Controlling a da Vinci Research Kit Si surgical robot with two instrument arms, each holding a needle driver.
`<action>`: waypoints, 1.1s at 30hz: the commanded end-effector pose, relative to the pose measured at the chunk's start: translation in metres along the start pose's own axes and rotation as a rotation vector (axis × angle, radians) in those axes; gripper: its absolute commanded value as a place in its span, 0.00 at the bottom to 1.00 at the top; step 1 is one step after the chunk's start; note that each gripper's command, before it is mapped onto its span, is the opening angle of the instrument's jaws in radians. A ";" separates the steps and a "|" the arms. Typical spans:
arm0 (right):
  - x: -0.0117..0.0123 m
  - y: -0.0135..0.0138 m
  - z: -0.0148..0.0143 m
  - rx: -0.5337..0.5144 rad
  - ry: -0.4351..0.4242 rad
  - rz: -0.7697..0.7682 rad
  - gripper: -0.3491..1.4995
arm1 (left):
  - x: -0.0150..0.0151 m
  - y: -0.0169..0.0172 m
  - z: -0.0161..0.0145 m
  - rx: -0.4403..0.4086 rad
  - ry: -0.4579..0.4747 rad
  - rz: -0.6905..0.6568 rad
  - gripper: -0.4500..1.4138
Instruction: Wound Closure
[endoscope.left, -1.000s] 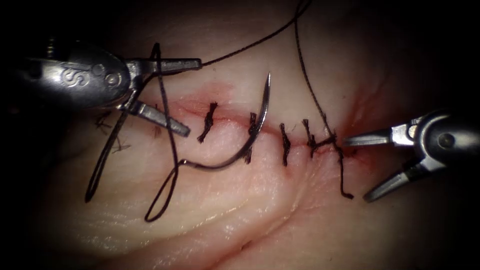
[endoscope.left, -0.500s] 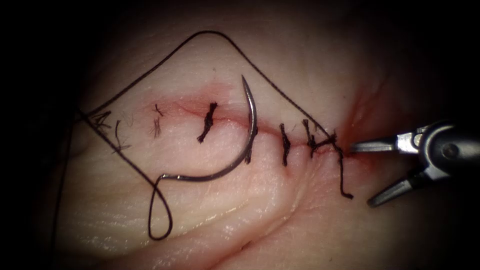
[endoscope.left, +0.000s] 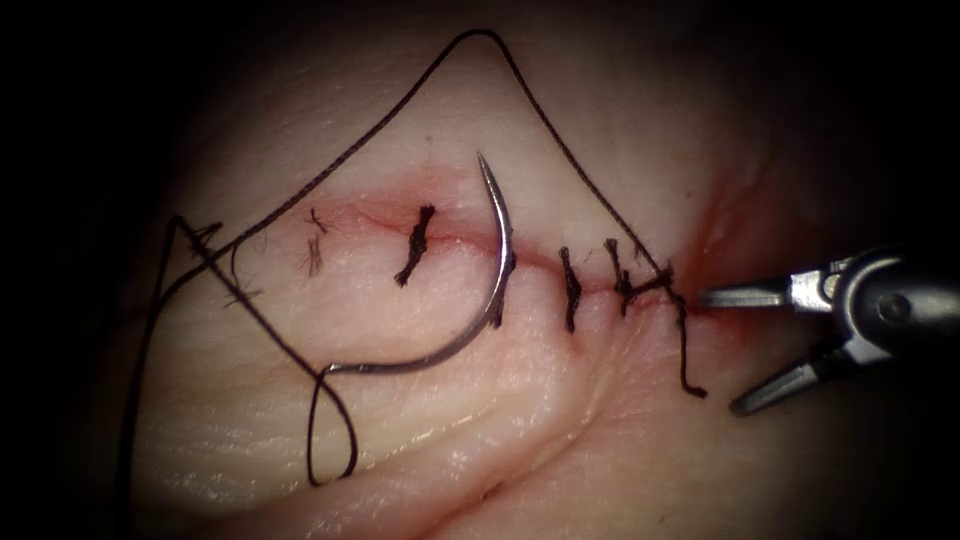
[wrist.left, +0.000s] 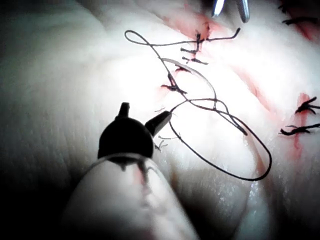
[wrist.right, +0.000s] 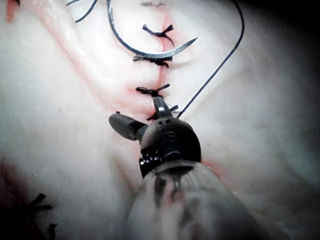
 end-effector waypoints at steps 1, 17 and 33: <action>0.0000 0.0006 0.0008 -0.004 0.005 -0.001 0.48 | 0.0006 -0.0001 0.0020 0.041 0.011 -0.015 0.55; -0.0001 0.0002 0.0017 -0.011 0.007 -0.004 0.46 | 0.0028 0.0010 0.0199 0.296 -0.095 -0.100 0.68; 0.0000 -0.0002 0.0020 0.006 0.025 -0.009 0.37 | -0.0010 0.0017 0.0184 0.252 -0.284 -0.199 0.69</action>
